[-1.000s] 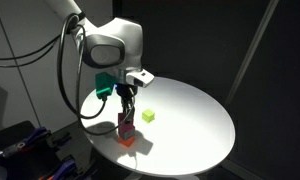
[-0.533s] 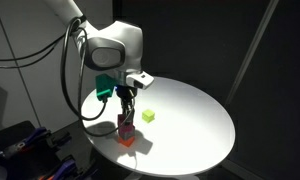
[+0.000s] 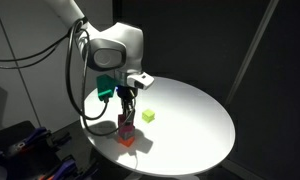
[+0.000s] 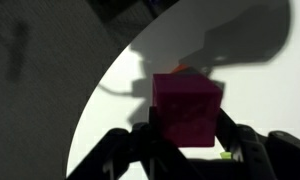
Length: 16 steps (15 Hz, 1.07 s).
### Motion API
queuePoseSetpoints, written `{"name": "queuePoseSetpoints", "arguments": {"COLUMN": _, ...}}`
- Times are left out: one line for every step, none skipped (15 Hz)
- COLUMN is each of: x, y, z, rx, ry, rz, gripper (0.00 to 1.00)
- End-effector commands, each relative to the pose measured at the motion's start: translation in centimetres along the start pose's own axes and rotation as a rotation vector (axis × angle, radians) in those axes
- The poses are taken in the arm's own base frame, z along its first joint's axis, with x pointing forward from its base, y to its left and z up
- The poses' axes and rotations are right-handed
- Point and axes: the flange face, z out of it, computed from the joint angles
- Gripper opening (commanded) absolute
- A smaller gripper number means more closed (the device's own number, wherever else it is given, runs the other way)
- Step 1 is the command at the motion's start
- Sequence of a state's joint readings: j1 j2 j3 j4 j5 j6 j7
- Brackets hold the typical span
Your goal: Pick up the mulberry pink block and stack it on top of the gray block
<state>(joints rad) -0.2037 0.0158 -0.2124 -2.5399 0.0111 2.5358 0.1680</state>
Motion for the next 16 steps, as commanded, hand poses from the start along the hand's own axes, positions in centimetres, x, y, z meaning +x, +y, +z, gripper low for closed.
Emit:
{"name": "queuePoseSetpoints", "arguments": {"x": 0.7, "y": -0.2, "z": -0.2, "rx": 0.005, "ry": 0.011, "rz": -0.009, "gripper": 0.88}}
{"name": "queuePoseSetpoints", "arguments": {"x": 0.7, "y": -0.1, "z": -0.2, "rx": 0.005, "ry": 0.011, "rz": -0.009, "gripper": 0.96}}
{"name": "queuePoseSetpoints", "arguments": {"x": 0.7, "y": -0.1, "z": -0.2, "rx": 0.006, "ry": 0.011, "rz": -0.009, "gripper": 0.99}}
{"name": "queuePoseSetpoints", "arguments": {"x": 0.7, "y": -0.1, "z": -0.2, "rx": 0.006, "ry": 0.011, "rz": -0.010, "gripper": 1.00}}
{"name": "queuePoseSetpoints", "arguments": {"x": 0.7, "y": -0.1, "z": -0.2, "rx": 0.006, "ry": 0.011, "rz": -0.009, "gripper": 1.00}}
{"name": "queuePoseSetpoints", "arguments": {"x": 0.7, "y": -0.1, "z": -0.2, "rx": 0.006, "ry": 0.011, "rz": -0.009, "gripper": 1.00}}
{"name": "queuePoseSetpoints", "arguments": {"x": 0.7, "y": -0.1, "z": -0.2, "rx": 0.006, "ry": 0.010, "rz": -0.009, "gripper": 1.00}}
{"name": "queuePoseSetpoints", "arguments": {"x": 0.6, "y": -0.1, "z": -0.4, "rx": 0.007, "ry": 0.009, "rz": -0.009, "gripper": 1.00}}
{"name": "queuePoseSetpoints", "arguments": {"x": 0.5, "y": 0.0, "z": -0.5, "rx": 0.006, "ry": 0.007, "rz": -0.007, "gripper": 1.00}}
{"name": "queuePoseSetpoints", "arguments": {"x": 0.4, "y": 0.0, "z": -0.6, "rx": 0.006, "ry": 0.002, "rz": -0.007, "gripper": 1.00}}
{"name": "queuePoseSetpoints", "arguments": {"x": 0.3, "y": 0.0, "z": -0.8, "rx": 0.006, "ry": 0.001, "rz": -0.005, "gripper": 1.00}}
{"name": "queuePoseSetpoints", "arguments": {"x": 0.2, "y": 0.0, "z": -1.1, "rx": 0.006, "ry": -0.004, "rz": -0.005, "gripper": 1.00}}
{"name": "queuePoseSetpoints", "arguments": {"x": 0.1, "y": -0.1, "z": -1.4, "rx": 0.008, "ry": -0.005, "rz": -0.009, "gripper": 1.00}}
{"name": "queuePoseSetpoints", "arguments": {"x": 0.0, "y": -0.3, "z": -1.7, "rx": 0.010, "ry": -0.007, "rz": -0.014, "gripper": 1.00}}
{"name": "queuePoseSetpoints", "arguments": {"x": 0.0, "y": -0.5, "z": -2.1, "rx": 0.014, "ry": -0.011, "rz": -0.019, "gripper": 1.00}}
{"name": "queuePoseSetpoints", "arguments": {"x": 0.0, "y": -0.8, "z": -2.6, "rx": 0.016, "ry": -0.013, "rz": -0.022, "gripper": 1.00}}
